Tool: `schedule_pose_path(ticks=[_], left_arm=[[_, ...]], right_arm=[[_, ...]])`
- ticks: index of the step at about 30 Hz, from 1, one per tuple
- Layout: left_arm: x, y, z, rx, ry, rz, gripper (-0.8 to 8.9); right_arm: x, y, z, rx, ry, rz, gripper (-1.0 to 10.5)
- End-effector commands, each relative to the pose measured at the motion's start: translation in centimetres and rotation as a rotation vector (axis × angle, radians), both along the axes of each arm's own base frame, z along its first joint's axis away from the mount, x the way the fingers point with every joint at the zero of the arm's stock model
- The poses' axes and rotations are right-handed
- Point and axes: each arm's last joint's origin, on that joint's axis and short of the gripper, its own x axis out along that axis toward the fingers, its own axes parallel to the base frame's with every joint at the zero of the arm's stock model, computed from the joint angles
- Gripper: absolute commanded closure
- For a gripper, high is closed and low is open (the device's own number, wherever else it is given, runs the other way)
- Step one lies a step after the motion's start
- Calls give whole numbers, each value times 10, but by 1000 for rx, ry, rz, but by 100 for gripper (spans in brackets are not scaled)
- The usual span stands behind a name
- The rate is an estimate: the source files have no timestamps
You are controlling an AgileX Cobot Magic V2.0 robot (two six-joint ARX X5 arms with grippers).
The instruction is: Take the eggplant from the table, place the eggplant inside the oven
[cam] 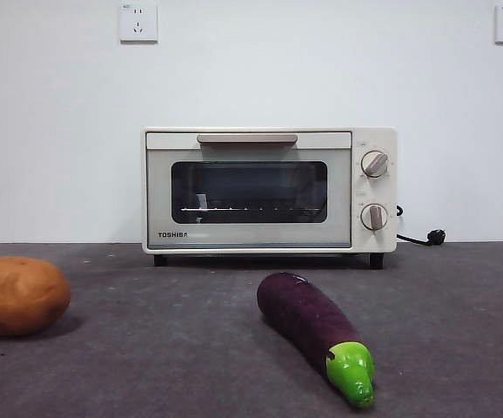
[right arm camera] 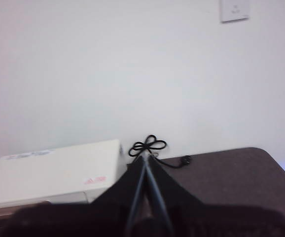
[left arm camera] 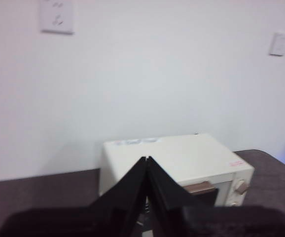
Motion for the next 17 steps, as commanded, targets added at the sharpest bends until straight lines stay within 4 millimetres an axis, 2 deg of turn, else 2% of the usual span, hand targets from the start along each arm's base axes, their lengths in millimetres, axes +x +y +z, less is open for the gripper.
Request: schedule_pose_path(ticks=[1, 11, 17], left_arm=[[3, -5, 18, 39, -23, -34, 819], [20, -16, 71, 45, -84, -92, 819], [25, -18, 88, 59, -100, -100, 819]], right_arm=[[2, 0, 21, -18, -25, 18, 955], [9, 1, 83, -24, -126, 42, 955], [10, 2, 106, -24, -144, 78, 955]])
